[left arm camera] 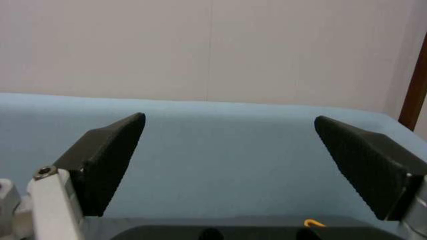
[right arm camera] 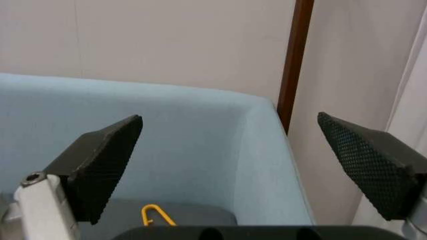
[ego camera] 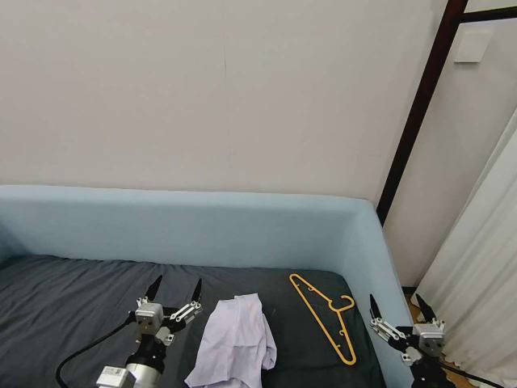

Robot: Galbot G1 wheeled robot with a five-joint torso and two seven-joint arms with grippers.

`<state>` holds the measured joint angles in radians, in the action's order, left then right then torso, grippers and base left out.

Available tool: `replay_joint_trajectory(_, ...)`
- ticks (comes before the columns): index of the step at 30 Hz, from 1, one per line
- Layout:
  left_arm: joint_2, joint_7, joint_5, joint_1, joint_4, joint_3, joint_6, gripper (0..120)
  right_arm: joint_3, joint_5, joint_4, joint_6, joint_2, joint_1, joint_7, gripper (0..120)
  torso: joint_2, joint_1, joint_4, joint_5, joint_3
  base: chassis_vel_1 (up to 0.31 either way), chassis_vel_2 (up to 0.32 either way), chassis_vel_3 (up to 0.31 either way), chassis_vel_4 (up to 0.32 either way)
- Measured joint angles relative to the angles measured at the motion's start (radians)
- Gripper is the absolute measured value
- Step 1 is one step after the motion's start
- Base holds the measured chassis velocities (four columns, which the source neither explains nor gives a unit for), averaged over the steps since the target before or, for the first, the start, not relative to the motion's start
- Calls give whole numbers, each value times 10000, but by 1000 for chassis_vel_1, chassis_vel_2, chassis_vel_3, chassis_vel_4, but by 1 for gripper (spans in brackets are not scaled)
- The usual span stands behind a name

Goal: Pick up the clothes from the sofa and hang them on the clothes hanger.

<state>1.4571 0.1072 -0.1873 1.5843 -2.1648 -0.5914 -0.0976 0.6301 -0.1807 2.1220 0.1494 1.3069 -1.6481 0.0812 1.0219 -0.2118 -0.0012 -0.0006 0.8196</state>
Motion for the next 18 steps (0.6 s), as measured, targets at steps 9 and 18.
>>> replay_joint_trajectory(9,250,-238,324,373,-322,-509,-192,100,-662,-3463,-826,-367,-1759,1145,156,100,0,0,1,1,0,0,0,0,0)
replay_joint_trajectory(18,333,-419,457,735,-81,-1394,-485,100,-2614,-7323,-1429,-2136,-2420,3361,1369,100,-1,0,0,-2,1,0,0,0,0)
